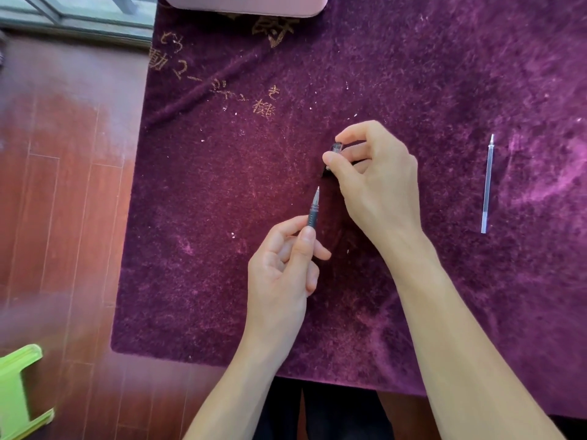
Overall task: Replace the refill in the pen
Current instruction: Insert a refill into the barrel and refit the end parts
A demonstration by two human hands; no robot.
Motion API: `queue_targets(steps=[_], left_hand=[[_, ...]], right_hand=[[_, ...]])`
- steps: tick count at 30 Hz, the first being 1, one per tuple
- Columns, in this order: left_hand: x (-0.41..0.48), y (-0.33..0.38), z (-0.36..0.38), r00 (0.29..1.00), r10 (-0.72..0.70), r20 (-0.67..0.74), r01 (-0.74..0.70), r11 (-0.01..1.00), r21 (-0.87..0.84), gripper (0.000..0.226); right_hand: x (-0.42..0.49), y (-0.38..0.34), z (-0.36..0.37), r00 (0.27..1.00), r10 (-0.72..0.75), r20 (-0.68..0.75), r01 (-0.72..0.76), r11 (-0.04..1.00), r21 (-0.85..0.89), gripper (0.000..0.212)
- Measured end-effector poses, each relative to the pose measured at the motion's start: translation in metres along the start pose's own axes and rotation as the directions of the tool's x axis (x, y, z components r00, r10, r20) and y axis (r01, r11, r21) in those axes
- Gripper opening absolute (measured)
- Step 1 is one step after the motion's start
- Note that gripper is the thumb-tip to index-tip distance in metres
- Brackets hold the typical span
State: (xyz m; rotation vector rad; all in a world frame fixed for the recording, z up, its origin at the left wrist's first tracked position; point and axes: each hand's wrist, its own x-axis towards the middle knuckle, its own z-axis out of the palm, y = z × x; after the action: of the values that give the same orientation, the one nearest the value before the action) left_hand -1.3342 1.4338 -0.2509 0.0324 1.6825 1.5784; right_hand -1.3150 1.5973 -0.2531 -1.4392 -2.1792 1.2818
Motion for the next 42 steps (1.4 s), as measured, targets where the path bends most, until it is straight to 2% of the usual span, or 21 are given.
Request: queue_targets(steps=[2, 5, 10, 19, 34, 42], left_hand=[[-0.002, -0.001, 0.002, 1.000, -0.009, 0.021, 0.009, 1.000, 0.009, 0.016], [-0.005, -0.003, 0.007, 0.998, -0.021, 0.055, 0.021, 1.000, 0.008, 0.013], [-0.012, -0.007, 0.014, 0.996, -0.026, 0.087, 0.025, 1.000, 0.014, 0.012], [-0.019, -0.012, 0.029, 0.992, -0.030, 0.123, 0.022, 0.998, 0.064, 0.015], [-0.024, -0.012, 0.031, 0.986, -0.032, 0.162, 0.019, 0.996, 0.083, 0.014], [-0.023, -0.008, 0.032, 0.991, -0.020, 0.129, 0.013, 0.998, 0.055, 0.016]], right_hand=[[-0.005, 0.008, -0.008, 0.997, 0.077, -0.015, -0.074, 0.983, 0.171, 0.016], [-0.017, 0.022, -0.021, 0.979, 0.205, 0.003, -0.185, 0.878, 0.441, 0.021], [-0.040, 0.040, -0.036, 0.962, 0.257, 0.098, -0.264, 0.763, 0.590, 0.018], [-0.059, 0.055, -0.050, 0.960, 0.252, 0.119, -0.268, 0.718, 0.642, 0.015], [-0.062, 0.063, -0.061, 0.988, 0.128, 0.091, -0.157, 0.809, 0.566, 0.011], [-0.066, 0.062, -0.054, 0.990, 0.090, 0.111, -0.137, 0.805, 0.577, 0.009]])
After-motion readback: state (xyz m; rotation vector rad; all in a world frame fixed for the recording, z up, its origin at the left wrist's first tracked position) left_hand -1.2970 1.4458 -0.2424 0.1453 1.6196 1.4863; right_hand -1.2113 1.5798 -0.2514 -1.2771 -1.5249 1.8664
